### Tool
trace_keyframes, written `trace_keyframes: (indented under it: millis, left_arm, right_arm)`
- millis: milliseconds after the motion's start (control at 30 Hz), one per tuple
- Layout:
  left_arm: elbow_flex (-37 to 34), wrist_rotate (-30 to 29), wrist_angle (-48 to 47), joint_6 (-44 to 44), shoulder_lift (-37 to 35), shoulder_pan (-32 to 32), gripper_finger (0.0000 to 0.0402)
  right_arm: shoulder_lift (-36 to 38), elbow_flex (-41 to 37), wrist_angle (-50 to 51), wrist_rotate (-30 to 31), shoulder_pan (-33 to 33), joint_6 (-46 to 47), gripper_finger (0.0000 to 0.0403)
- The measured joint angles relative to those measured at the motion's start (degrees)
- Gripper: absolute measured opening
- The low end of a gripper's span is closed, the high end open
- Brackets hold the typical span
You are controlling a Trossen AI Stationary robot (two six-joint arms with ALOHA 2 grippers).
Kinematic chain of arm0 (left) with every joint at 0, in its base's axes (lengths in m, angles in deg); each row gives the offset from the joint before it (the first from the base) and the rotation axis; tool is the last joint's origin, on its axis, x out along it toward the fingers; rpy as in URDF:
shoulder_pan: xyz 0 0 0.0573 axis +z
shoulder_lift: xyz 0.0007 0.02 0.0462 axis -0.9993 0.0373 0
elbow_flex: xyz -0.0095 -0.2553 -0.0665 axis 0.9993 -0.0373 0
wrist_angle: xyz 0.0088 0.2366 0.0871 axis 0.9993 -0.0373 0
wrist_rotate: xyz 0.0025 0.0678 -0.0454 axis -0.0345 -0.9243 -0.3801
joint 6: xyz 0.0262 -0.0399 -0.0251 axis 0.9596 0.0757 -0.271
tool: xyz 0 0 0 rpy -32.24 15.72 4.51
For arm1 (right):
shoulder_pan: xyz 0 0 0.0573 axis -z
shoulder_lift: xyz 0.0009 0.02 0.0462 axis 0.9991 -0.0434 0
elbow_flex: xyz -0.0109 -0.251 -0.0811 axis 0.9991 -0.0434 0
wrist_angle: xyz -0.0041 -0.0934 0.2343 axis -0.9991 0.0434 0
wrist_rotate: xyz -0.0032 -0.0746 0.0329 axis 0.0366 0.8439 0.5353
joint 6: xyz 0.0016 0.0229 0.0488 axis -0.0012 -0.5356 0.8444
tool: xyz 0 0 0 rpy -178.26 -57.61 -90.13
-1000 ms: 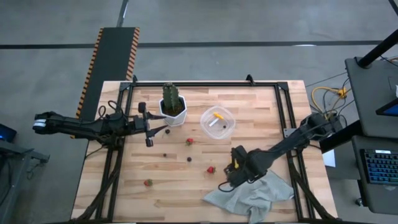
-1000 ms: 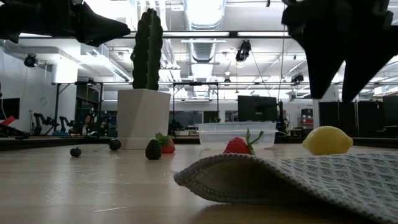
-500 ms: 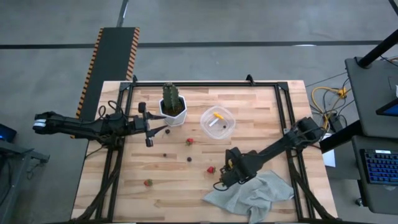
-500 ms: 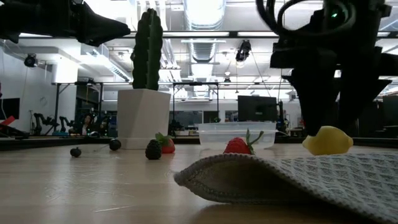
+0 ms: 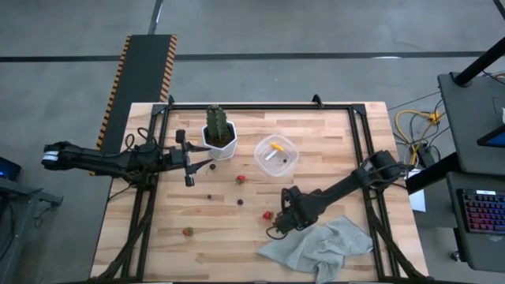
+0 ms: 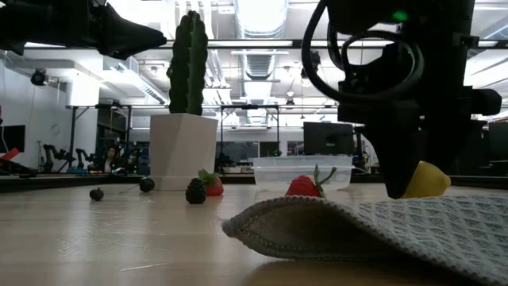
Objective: Pick and placing Produce into tupperware
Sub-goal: Put the yellow lemon into the transparent container
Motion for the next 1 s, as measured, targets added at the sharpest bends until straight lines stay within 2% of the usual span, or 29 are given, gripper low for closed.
trace_keyframes:
  millis: [500, 1000]
  left_arm:
    - [-0.04, -0.02, -0.10, 0.04, 0.00, 0.01, 0.0151]
    - [-0.04, -0.02, -0.24, 0.04, 0.00, 0.02, 0.0151]
  right_arm:
    - [-1.32, 0.07, -0.44, -0.17, 0.35, -0.07, 0.0284]
    - [-1.37, 0.02, -0.20, -1.03, 0.37, -1.98, 0.0192]
